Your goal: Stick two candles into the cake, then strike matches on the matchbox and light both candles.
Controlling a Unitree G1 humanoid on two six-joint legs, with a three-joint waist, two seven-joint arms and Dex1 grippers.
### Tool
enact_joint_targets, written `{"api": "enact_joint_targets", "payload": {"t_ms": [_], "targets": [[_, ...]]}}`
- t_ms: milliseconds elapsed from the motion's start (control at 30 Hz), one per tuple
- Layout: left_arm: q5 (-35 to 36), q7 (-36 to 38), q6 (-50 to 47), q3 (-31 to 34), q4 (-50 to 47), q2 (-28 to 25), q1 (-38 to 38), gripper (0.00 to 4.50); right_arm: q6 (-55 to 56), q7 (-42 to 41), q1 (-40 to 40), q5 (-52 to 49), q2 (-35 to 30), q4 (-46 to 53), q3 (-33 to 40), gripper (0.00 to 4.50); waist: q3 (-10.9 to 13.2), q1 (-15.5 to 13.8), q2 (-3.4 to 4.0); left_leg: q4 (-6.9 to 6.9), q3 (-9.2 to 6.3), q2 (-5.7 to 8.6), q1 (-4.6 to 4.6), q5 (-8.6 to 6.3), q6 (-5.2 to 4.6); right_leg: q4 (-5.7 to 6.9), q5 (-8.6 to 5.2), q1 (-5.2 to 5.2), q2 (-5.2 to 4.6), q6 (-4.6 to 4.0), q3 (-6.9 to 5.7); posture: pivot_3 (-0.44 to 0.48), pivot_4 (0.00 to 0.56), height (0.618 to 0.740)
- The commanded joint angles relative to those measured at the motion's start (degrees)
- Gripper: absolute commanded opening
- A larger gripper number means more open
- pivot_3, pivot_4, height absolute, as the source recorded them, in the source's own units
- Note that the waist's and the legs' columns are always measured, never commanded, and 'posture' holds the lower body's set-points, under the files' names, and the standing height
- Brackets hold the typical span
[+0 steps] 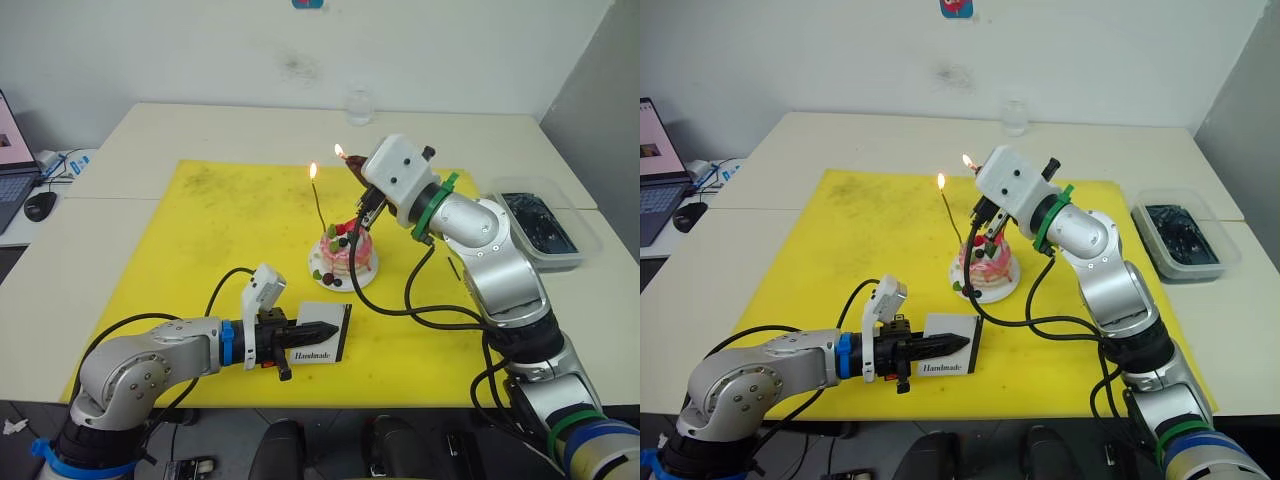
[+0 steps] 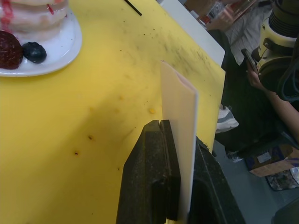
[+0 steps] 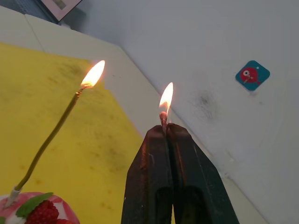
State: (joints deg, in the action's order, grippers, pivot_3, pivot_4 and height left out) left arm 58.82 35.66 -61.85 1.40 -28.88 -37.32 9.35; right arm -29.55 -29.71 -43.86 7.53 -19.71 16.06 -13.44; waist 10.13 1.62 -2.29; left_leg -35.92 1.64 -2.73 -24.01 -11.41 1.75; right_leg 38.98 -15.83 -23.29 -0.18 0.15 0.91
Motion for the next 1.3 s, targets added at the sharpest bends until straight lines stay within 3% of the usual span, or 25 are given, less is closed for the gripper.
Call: {"api": "enact_joint_targets", "payload": {"t_ms": [33,233,500,700,1033,1167,1300], "targets": [[0.38,0.21,0.54,-0.24,-1.13,0.51,0.71,0.00,-1.27,2.03,-2.39,-0.96,-2.17,2.74,7.42,0.02,0.00,-0.07,0.00,0.00,0.00,0.00,0.00,0.00,0.00,0.00,0.00,0.00,0.00,0.00,0.00,0.000,0.150,0.740],[0.26,-0.20,0.60,-0.61,-1.39,1.42,0.35,0.00,-8.47,4.98,1.36,-2.69,-8.74,3.03,21.68,0.02,0.00,-0.33,0.00,0.00,0.02,0.04,-0.02,0.00,0.00,-0.04,0.00,0.01,-0.03,0.00,0.01,0.000,0.150,0.740],[-0.80,-0.57,1.07,-1.86,-0.78,3.23,0.86,0.00,-12.41,9.99,15.10,-4.23,-10.11,2.61,33.92,0.02,0.01,-0.09,0.05,0.07,0.02,0.02,0.00,0.00,0.00,-0.01,-0.01,0.00,0.00,-0.01,0.03,0.000,0.150,0.740],[-1.53,-0.47,1.27,-2.50,-0.42,4.14,1.11,0.00,-8.83,13.24,20.62,-5.27,-9.38,-3.16,35.93,0.02,0.02,0.20,0.07,0.04,0.06,0.04,0.05,0.00,-0.01,0.01,0.01,0.00,0.05,0.02,0.08,0.000,0.150,0.740],[-2.22,-1.00,1.61,-2.97,-1.23,5.57,-0.09,0.00,-1.17,16.26,17.76,-6.15,-10.55,-18.21,34.40,0.02,0.03,0.19,0.09,0.04,0.11,0.07,0.03,0.00,-0.01,-0.02,0.01,0.01,0.18,0.03,0.13,0.000,0.150,0.740],[-1.86,-1.62,1.56,-2.85,-1.51,5.96,-0.49,0.00,0.97,18.36,17.82,-6.66,-9.81,-18.78,34.62,0.02,0.06,0.13,0.14,0.04,0.09,0.06,0.03,0.00,-0.01,-0.01,0.01,0.01,0.18,0.03,0.11,0.000,0.150,0.740],[-1.94,-1.25,1.44,-2.80,-1.66,5.60,-1.04,0.00,1.55,19.18,18.99,-7.54,-9.38,-17.63,34.57,0.98,0.06,0.13,0.14,0.04,0.09,0.05,0.03,0.00,-0.01,-0.01,0.01,0.01,0.19,0.03,0.13,0.000,0.150,0.740]]}}
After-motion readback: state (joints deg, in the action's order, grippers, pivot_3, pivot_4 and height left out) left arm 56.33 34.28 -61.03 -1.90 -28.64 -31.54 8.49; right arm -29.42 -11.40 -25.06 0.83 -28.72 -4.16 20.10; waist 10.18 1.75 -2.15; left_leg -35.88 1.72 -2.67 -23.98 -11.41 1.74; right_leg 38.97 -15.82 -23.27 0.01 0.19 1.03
